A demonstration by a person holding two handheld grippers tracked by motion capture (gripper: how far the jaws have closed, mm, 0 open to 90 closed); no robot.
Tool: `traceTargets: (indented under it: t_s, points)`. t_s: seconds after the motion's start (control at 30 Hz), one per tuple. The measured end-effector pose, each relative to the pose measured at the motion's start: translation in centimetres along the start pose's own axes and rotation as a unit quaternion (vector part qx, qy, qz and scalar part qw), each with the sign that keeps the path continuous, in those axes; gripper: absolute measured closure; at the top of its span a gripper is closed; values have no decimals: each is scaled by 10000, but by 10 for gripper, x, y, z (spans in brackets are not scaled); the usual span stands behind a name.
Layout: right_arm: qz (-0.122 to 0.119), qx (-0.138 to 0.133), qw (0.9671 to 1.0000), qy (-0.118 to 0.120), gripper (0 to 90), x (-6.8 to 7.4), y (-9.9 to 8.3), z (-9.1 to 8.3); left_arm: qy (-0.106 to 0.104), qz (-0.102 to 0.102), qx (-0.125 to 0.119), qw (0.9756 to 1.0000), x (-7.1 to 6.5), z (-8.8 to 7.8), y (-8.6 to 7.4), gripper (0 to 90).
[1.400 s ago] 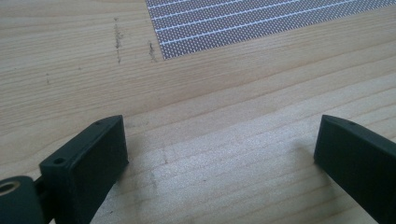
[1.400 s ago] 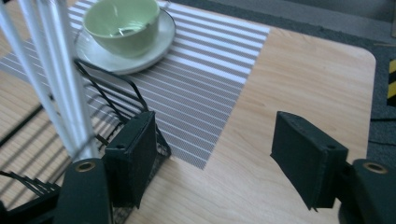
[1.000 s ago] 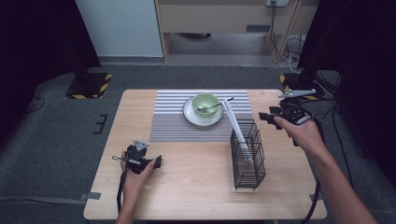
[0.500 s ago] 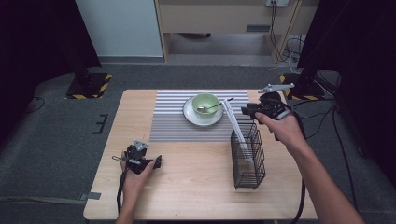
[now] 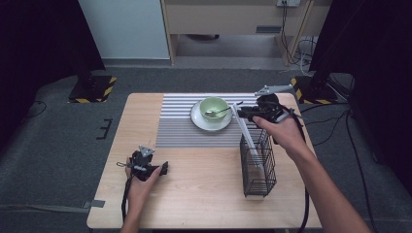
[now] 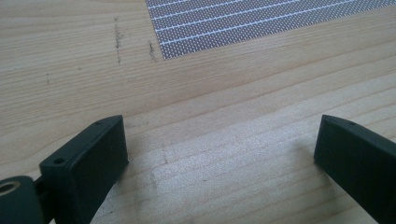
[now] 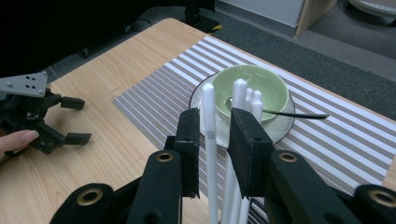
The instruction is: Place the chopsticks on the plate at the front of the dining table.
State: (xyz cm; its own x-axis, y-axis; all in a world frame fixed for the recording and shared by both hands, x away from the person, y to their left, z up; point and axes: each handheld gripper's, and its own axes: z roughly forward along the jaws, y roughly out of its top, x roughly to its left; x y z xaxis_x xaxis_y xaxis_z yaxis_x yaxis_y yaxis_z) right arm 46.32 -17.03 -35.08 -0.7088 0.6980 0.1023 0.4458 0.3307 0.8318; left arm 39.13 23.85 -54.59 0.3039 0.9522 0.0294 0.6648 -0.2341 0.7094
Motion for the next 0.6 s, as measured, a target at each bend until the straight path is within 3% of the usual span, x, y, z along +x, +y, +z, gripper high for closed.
traceTargets:
  t_s: [0.6]
  points:
    - [-314,182,9993,-92,759,7,0,26,0,-2,-1,10000,0,0,0,19]
